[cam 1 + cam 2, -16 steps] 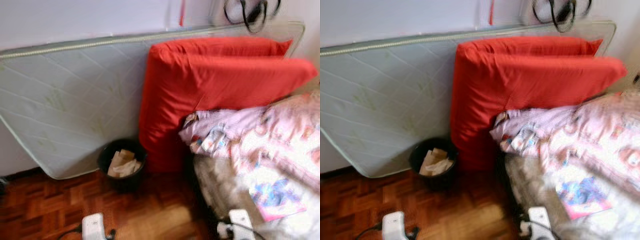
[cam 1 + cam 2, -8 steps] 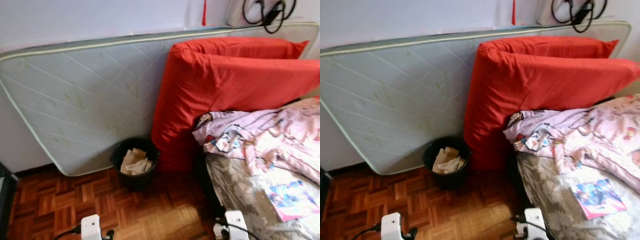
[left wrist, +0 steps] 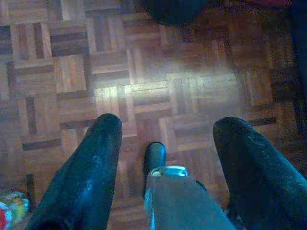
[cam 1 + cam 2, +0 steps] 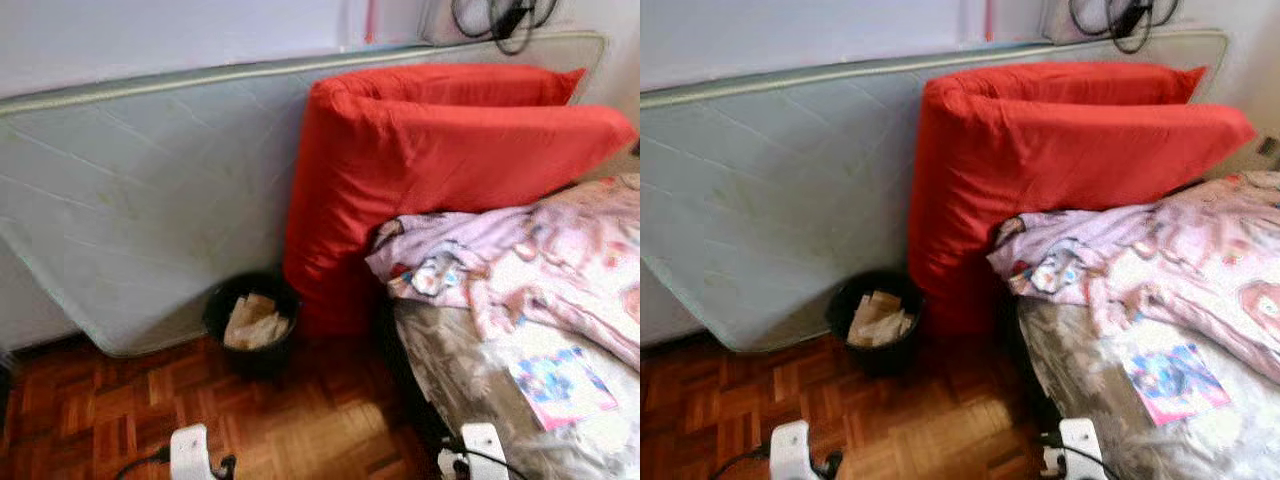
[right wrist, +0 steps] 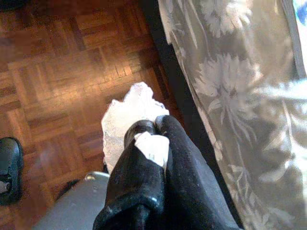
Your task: Clean up the room
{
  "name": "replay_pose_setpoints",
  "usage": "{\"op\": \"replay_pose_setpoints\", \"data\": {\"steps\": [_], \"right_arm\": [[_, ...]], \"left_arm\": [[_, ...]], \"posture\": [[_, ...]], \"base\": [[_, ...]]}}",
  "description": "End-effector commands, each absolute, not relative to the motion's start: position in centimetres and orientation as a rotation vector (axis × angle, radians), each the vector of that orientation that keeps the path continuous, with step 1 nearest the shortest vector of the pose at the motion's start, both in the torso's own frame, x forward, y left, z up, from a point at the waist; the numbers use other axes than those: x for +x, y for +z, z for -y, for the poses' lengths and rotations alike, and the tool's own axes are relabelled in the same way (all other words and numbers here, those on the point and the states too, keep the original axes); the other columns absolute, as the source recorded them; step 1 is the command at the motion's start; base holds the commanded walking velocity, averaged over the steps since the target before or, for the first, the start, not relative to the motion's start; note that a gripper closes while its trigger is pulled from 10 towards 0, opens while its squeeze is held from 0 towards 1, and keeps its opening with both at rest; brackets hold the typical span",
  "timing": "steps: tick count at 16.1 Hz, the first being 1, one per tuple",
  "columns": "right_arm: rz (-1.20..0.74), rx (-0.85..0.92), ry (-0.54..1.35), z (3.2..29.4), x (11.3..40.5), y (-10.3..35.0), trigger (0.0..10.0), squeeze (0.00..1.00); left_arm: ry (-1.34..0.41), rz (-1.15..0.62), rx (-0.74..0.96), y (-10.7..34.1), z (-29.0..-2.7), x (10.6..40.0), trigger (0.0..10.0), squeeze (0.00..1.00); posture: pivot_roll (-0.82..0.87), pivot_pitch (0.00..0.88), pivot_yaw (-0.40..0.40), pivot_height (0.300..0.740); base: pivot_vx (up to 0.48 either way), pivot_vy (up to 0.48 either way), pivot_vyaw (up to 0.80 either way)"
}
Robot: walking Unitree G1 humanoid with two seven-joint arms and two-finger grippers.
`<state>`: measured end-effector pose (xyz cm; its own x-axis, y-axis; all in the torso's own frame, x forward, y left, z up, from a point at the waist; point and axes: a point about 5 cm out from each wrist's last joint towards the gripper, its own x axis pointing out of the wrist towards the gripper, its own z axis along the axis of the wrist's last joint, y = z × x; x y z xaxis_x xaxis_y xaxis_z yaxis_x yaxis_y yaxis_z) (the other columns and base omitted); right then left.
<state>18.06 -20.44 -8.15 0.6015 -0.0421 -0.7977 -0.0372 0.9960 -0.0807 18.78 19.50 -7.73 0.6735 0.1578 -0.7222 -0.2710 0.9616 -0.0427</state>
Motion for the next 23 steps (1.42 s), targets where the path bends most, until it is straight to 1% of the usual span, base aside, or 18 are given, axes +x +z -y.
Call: {"op": "replay_pose_setpoints", "data": {"steps": [1,7,10,13,15,20,23], "right_arm": [[-0.912,-0.089,0.01,19.8,18.8,-7.9,10.0,0.0],[-0.918,-0.084,0.017,18.8,18.9,-8.1,10.0,0.0],[-0.922,-0.085,0.017,18.9,18.6,-8.1,10.0,0.0],[-0.928,-0.09,-0.004,21.1,18.1,-8.0,10.0,0.0],[-0.93,-0.091,-0.013,21.9,17.9,-7.9,10.0,0.0],[-0.924,-0.072,-0.009,20.3,18.7,-7.9,10.0,0.0],[-0.923,-0.065,-0.009,20.0,18.7,-8.0,10.0,0.0]], "left_arm": [[0.245,-0.82,-0.14,-8.1,-19.7,18.0,10.0,0.0],[0.247,-0.819,-0.137,-8.0,-19.8,18.1,10.0,0.0],[0.243,-0.818,-0.131,-8.0,-19.8,18.1,10.0,0.0],[0.239,-0.816,-0.122,-8.0,-19.8,18.1,10.0,0.0],[0.239,-0.814,-0.123,-8.0,-19.8,18.1,10.0,0.0],[0.242,-0.814,-0.127,-8.0,-19.8,18.1,10.0,0.0],[0.245,-0.81,-0.128,-8.0,-19.8,18.2,10.0,0.0]], "posture": [[0.04,0.0,-0.027,0.74],[0.04,0.0,-0.027,0.74],[0.04,0.0,-0.028,0.74],[0.04,0.0,-0.027,0.74],[0.04,0.0,-0.028,0.74],[0.04,0.0,-0.031,0.74],[0.04,0.0,-0.03,0.74]], "base": [[0.0,0.0,0.8],[0.0,0.0,0.8],[0.0,0.0,0.8],[0.0,0.0,0.8],[0.0,0.0,0.6],[0.0,0.0,0.0],[0.305,0.0,0.0]]}}
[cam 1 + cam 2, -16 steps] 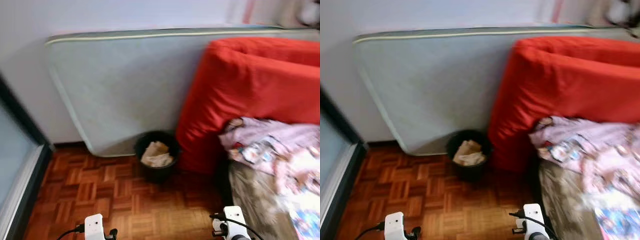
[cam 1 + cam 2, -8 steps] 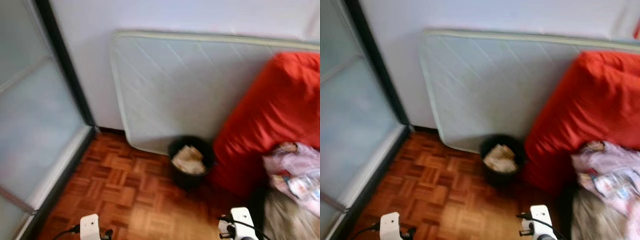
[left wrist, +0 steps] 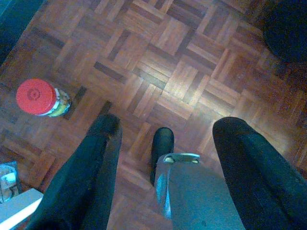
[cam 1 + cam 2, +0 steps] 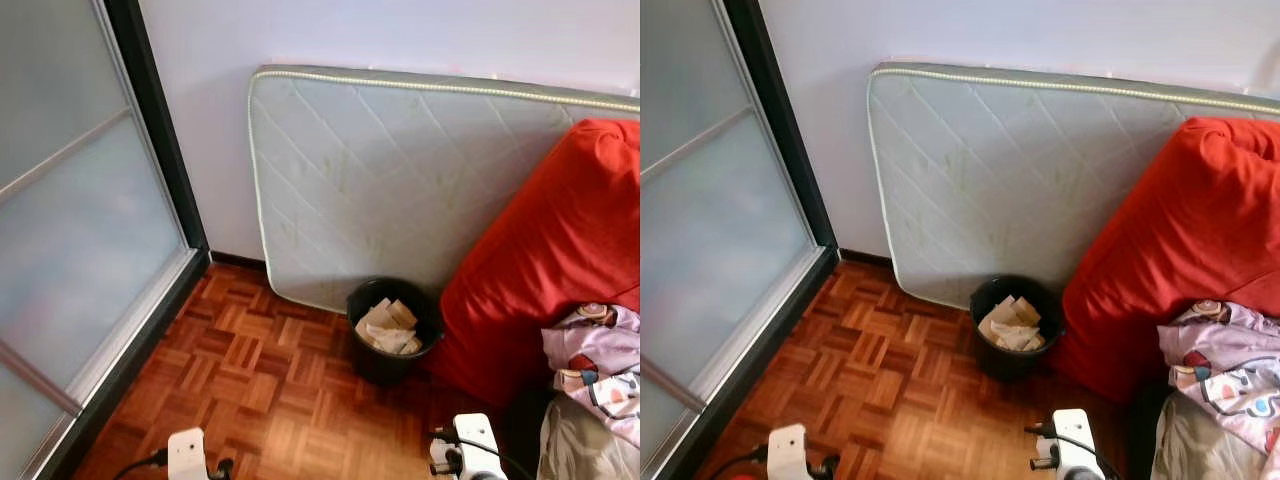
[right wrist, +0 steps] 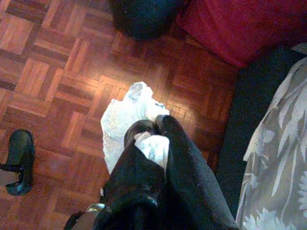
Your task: Clean up the room
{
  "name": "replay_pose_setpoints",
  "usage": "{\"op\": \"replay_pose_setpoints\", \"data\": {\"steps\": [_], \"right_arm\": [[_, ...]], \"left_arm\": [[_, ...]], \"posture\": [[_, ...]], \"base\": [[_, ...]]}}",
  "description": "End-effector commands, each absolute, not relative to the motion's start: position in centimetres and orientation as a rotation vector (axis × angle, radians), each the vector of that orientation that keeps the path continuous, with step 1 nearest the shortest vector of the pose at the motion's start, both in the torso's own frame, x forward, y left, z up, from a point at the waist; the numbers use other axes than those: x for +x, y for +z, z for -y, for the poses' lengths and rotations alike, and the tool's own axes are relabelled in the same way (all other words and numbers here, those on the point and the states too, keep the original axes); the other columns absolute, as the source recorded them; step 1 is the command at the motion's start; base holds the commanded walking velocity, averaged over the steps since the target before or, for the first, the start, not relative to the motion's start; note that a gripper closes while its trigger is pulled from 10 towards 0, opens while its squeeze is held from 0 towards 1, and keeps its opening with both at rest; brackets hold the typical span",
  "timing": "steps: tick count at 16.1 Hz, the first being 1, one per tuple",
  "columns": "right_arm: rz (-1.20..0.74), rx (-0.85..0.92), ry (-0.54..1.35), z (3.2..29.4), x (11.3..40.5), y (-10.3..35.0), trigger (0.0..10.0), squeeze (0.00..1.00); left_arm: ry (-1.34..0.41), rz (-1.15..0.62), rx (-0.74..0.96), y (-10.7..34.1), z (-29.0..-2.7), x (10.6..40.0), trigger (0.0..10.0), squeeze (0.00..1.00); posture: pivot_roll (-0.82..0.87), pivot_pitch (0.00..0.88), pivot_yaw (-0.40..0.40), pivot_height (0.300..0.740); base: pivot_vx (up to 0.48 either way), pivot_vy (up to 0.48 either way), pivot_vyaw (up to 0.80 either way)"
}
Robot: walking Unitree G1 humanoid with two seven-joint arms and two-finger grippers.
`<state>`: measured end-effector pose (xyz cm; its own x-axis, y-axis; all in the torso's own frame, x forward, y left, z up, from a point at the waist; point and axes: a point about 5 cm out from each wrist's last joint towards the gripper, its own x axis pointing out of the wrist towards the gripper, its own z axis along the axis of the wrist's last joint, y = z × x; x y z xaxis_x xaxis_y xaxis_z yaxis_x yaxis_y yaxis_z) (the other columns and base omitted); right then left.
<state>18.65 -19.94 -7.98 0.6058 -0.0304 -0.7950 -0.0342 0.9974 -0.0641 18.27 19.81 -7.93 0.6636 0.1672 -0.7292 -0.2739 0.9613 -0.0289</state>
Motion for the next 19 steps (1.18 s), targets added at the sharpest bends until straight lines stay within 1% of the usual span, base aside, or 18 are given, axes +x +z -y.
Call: {"op": "replay_pose_setpoints", "data": {"steps": [1,9,19], "right_arm": [[-0.921,-0.063,-0.009,19.92,18.62,-8.0,10.0,0.0],[-0.923,-0.068,-0.027,20.83,18.17,-8.04,10.0,0.0],[-0.93,-0.071,-0.017,20.44,17.99,-8.2,10.0,0.0]], "left_arm": [[0.247,-0.806,-0.13,-7.91,-19.85,18.28,10.0,0.0],[0.247,-0.788,-0.125,-7.63,-19.84,18.79,10.0,0.0],[0.248,-0.773,-0.123,-7.5,-19.71,19.01,10.0,0.0]], "posture": [[0.04,0.0,-0.03,0.74],[0.04,0.0,-0.03,0.74],[0.04,0.0,-0.031,0.74]], "base": [[0.315,0.0,0.0],[0.314,0.0,0.0],[0.319,0.0,0.0]]}}
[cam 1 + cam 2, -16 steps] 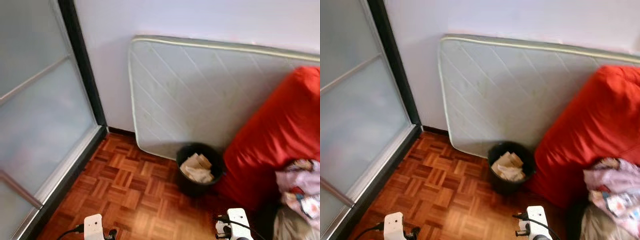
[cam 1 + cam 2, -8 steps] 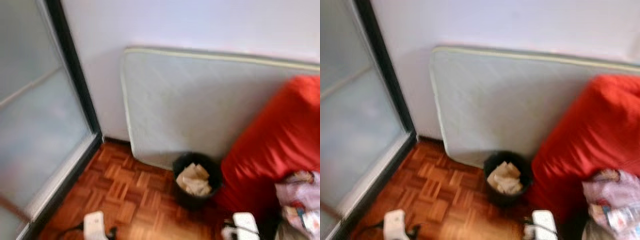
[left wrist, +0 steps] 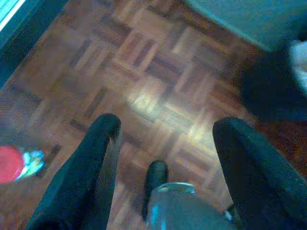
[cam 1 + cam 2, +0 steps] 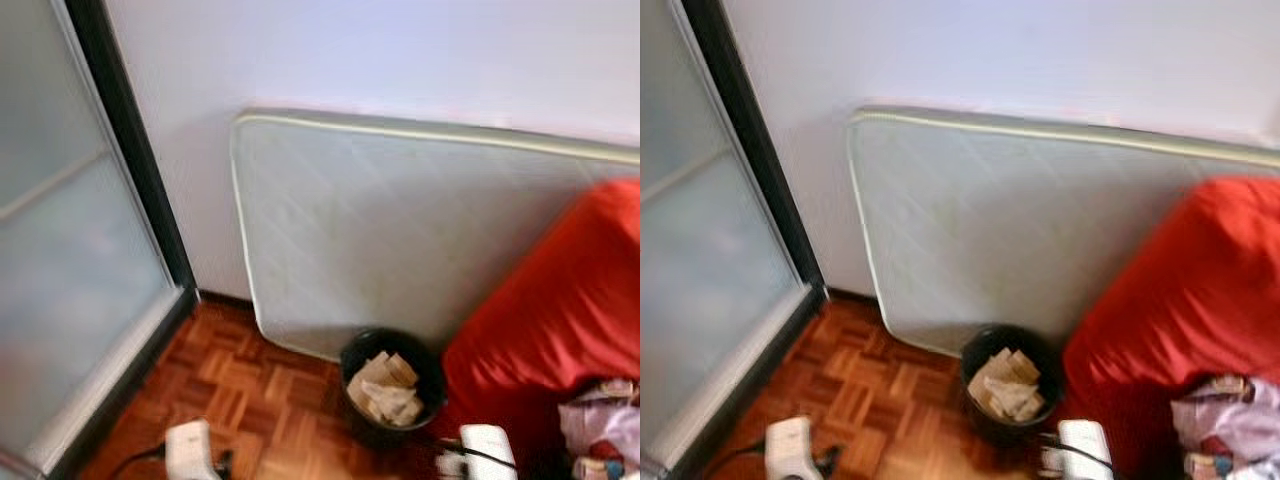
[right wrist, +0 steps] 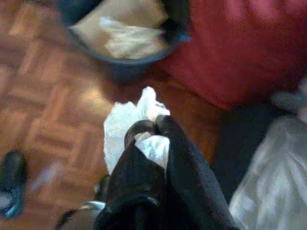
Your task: Clean up the room
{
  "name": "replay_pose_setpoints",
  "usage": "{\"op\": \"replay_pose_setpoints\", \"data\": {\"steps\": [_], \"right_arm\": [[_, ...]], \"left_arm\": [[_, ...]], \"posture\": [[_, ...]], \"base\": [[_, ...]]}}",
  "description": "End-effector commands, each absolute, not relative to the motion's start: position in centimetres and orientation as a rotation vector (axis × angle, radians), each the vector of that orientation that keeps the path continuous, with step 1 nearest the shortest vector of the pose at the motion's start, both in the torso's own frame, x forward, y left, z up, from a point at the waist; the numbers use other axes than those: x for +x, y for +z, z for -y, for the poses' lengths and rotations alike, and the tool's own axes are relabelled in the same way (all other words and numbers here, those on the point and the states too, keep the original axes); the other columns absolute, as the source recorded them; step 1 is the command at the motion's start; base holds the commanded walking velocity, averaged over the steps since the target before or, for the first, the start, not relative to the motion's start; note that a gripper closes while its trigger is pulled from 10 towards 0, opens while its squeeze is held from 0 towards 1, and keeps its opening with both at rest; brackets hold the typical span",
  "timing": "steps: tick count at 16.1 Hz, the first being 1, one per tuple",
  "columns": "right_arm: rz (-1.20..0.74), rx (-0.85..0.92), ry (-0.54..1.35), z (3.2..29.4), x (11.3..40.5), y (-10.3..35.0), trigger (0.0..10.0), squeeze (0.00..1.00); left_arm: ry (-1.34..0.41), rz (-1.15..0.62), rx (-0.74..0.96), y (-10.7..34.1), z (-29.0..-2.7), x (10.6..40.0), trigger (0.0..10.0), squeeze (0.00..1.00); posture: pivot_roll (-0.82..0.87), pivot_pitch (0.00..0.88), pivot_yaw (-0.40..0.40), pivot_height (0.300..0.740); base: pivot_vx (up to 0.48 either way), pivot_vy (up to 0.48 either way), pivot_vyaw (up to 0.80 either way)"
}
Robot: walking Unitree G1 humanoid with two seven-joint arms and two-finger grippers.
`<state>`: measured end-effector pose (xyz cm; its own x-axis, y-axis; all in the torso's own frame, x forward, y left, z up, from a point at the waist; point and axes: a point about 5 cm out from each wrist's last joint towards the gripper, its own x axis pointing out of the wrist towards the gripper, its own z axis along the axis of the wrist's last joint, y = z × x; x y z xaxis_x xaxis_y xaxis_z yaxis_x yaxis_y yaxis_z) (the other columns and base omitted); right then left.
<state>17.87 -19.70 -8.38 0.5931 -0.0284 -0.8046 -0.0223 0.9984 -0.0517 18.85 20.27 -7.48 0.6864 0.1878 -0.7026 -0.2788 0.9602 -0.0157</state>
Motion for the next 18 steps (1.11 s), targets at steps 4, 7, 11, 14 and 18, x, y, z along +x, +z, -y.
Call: {"op": "replay_pose_setpoints", "data": {"steps": [4,7,11,14,18], "right_arm": [[-0.935,-0.073,-0.019,20.5,17.8,-8.3,10.0,0.0],[-0.937,-0.074,-0.021,20.6,17.7,-8.3,10.0,0.0],[-0.937,-0.074,-0.017,20.5,17.7,-8.3,10.0,0.0],[-0.933,-0.071,-0.012,20.2,17.8,-8.3,10.0,0.0],[-0.873,-0.046,0.047,18.9,19.2,-7.7,10.0,0.0]], "left_arm": [[0.248,-0.769,-0.124,-7.5,-19.7,19.0,10.0,0.0],[0.247,-0.768,-0.123,-7.4,-19.7,19.1,10.0,0.0],[0.248,-0.766,-0.123,-7.4,-19.7,19.1,10.0,0.0],[0.248,-0.765,-0.123,-7.4,-19.7,19.1,10.0,0.0],[0.253,-0.757,-0.124,-7.4,-19.7,19.2,10.0,0.0]], "posture": [[0.04,0.0,-0.031,0.74],[0.04,0.0,-0.031,0.74],[0.05,0.0,-0.031,0.74],[0.05,0.0,-0.031,0.74],[0.05,0.0,-0.033,0.74]], "base": [[0.321,0.0,0.0],[0.322,0.0,0.0],[0.322,0.0,0.0],[0.321,0.0,0.0],[0.23,0.0,0.0]]}}
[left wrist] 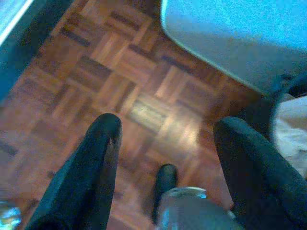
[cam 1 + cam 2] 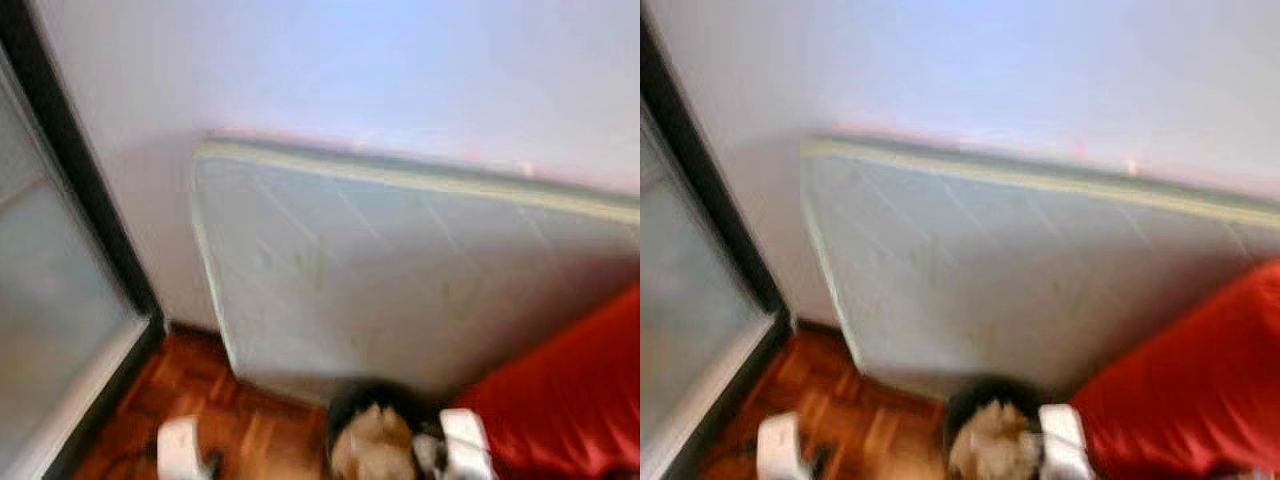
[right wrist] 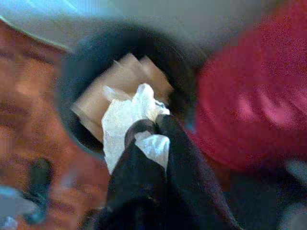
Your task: Clean up the room
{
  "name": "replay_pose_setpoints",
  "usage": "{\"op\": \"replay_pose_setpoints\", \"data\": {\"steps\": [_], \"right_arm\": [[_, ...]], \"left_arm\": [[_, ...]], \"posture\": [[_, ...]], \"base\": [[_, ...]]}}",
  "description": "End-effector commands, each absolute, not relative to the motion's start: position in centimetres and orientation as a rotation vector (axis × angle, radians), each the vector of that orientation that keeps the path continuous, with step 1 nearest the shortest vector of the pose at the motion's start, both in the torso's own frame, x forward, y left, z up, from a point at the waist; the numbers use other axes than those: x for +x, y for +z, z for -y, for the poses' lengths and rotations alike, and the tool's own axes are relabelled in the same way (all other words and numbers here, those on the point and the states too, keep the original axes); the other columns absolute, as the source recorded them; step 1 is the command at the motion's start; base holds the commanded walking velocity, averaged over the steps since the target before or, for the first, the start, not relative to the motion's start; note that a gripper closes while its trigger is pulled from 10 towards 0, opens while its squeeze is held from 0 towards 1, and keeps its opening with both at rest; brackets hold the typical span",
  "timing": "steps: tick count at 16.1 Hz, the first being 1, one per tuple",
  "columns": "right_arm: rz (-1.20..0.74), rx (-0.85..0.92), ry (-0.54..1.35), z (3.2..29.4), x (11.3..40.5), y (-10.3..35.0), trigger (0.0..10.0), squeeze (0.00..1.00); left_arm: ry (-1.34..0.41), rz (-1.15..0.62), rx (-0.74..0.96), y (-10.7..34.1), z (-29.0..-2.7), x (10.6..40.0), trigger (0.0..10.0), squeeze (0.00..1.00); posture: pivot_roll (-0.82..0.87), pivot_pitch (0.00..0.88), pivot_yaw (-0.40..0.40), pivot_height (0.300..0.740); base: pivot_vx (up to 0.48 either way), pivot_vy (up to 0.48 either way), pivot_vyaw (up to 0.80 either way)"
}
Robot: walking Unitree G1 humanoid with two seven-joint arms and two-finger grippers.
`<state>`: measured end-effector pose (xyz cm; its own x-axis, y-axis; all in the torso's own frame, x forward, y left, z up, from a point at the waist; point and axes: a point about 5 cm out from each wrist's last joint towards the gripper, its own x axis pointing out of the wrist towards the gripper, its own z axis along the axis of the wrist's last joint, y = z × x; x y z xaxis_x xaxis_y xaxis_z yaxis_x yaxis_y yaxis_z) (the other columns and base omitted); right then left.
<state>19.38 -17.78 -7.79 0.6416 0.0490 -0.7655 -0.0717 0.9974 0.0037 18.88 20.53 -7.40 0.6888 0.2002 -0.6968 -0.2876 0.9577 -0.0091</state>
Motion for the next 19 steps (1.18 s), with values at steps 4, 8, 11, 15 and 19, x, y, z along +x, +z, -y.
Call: {"op": "replay_pose_setpoints", "data": {"steps": [4,8,11,15,19], "right_arm": [[-0.681,0.001,0.15,16.2,24.2,-4.8,10.0,0.0],[-0.554,0.004,0.181,15.0,28.1,-1.7,10.0,0.0],[-0.535,-0.008,0.157,15.1,28.9,-1.1,10.0,0.0],[-0.542,-0.058,0.093,16.0,28.7,-1.3,10.0,0.0],[-0.533,-0.115,0.077,16.3,28.8,-1.1,10.0,0.0]], "left_arm": [[0.252,-0.744,-0.132,-7.3,-19.6,19.4,10.0,0.0],[0.255,-0.735,-0.135,-7.1,-19.6,19.6,10.0,0.0],[0.254,-0.734,-0.136,-7.1,-19.7,19.7,10.0,0.0],[0.254,-0.736,-0.136,-7.1,-19.7,19.7,10.0,0.0],[0.254,-0.74,-0.136,-7.1,-19.8,19.6,10.0,0.0]], "posture": [[0.05,0.0,-0.037,0.74],[0.06,0.0,-0.04,0.74],[0.06,0.0,-0.04,0.74],[0.06,0.0,-0.039,0.74],[0.06,0.0,-0.039,0.74]], "base": [[0.0,0.0,0.0],[0.0,0.0,0.0],[0.0,0.0,0.0],[0.0,0.0,0.0],[0.0,0.0,0.0]]}}
